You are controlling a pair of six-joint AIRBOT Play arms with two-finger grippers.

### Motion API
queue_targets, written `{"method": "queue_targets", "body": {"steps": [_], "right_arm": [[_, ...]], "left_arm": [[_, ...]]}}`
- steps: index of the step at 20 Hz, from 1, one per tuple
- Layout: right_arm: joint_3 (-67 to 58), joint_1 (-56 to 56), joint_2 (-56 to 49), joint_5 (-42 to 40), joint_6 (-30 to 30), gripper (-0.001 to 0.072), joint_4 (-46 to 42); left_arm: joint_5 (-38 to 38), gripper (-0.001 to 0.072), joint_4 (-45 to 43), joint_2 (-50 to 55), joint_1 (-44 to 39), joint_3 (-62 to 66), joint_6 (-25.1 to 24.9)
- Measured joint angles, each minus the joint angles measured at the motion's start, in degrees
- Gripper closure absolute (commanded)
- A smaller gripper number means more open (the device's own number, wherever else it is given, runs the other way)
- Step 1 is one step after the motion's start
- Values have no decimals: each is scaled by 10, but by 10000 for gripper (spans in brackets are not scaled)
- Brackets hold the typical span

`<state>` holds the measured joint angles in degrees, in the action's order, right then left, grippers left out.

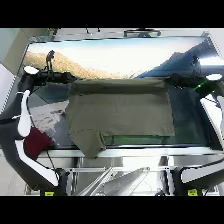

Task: Fold the shirts.

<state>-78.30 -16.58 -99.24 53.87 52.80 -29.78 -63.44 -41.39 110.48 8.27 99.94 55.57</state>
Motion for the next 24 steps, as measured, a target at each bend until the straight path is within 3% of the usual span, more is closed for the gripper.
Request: {"method": "queue_targets", "body": {"steps": [4,11,21,22,23,24], "right_arm": [[-47,0,-54,16,13,697,-3],[-61,7,-73,57,86,696,-128],[-63,55,-68,6,139,695,-215],[-63,59,-67,6,150,605,-234],[-63,62,-65,7,155,362,-249],[-63,65,-61,9,162,311,-261]], "left_arm": [[-27,696,-32,54,-7,67,26],[-128,697,-172,71,-19,100,115],[-133,691,-313,73,-90,104,191],[-137,500,-326,73,-96,104,195],[-143,286,-339,71,-101,104,201],[-147,101,-347,69,-106,104,205]]}}
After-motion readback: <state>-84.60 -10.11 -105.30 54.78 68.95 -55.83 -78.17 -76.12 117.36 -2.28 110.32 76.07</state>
